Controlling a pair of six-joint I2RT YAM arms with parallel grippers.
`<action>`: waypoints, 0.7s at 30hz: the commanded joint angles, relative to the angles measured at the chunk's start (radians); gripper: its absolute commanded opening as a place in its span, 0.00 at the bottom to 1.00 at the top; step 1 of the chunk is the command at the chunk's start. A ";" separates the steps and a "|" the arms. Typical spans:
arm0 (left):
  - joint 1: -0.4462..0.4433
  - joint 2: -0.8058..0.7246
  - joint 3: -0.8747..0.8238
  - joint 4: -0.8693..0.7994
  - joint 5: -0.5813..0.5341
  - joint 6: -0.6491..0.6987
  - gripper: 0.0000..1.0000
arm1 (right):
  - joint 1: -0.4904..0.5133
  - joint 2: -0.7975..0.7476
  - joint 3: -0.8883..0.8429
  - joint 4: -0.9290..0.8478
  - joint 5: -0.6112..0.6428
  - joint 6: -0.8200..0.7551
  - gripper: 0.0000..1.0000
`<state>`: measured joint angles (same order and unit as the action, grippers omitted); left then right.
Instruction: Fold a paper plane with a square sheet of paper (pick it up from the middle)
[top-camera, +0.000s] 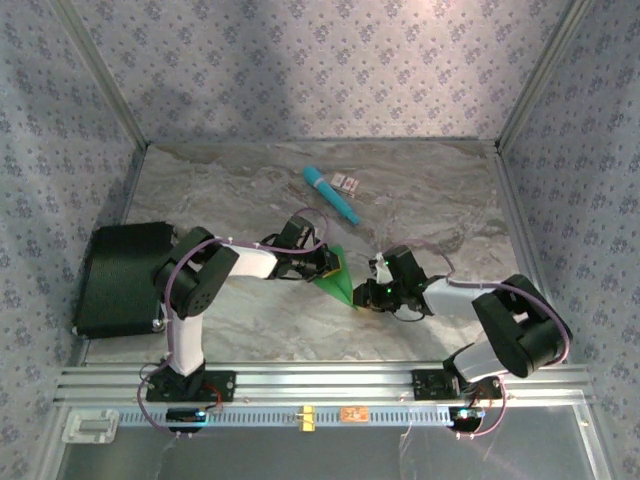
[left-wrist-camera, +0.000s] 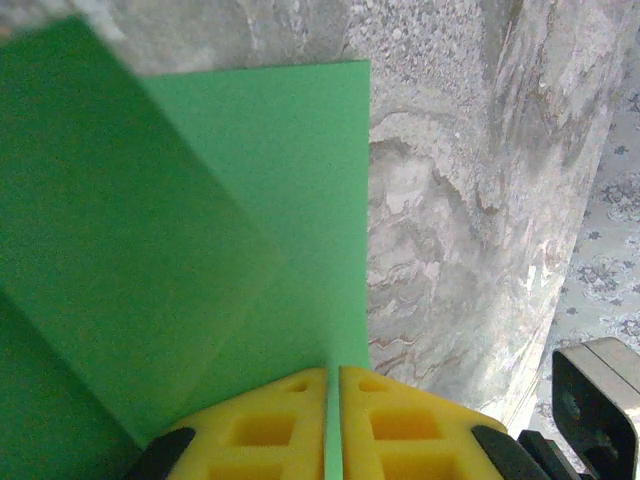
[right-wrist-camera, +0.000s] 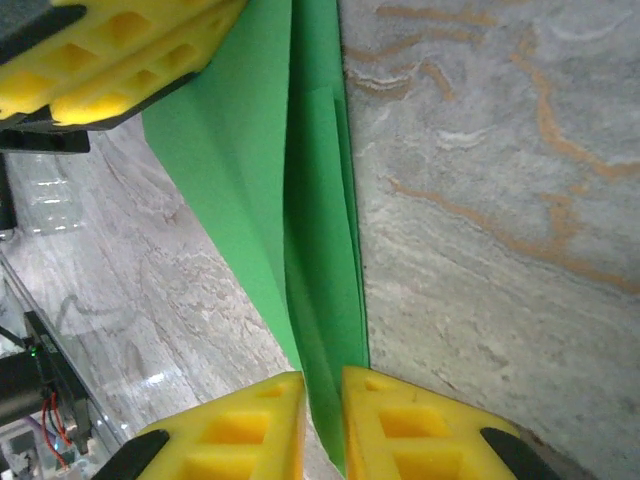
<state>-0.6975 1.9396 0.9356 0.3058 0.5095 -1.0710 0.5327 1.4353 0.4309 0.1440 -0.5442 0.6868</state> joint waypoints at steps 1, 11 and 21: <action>0.012 0.026 0.002 -0.026 -0.002 0.017 0.12 | 0.004 -0.008 0.003 -0.132 0.065 -0.045 0.18; 0.011 0.028 0.005 -0.020 0.000 0.016 0.12 | 0.002 0.003 -0.001 -0.123 0.040 -0.047 0.09; 0.013 0.029 0.002 -0.023 0.001 0.016 0.12 | -0.004 -0.013 -0.008 -0.136 0.018 -0.037 0.13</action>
<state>-0.6956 1.9442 0.9356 0.3088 0.5209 -1.0710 0.5343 1.4265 0.4362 0.1017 -0.5205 0.6575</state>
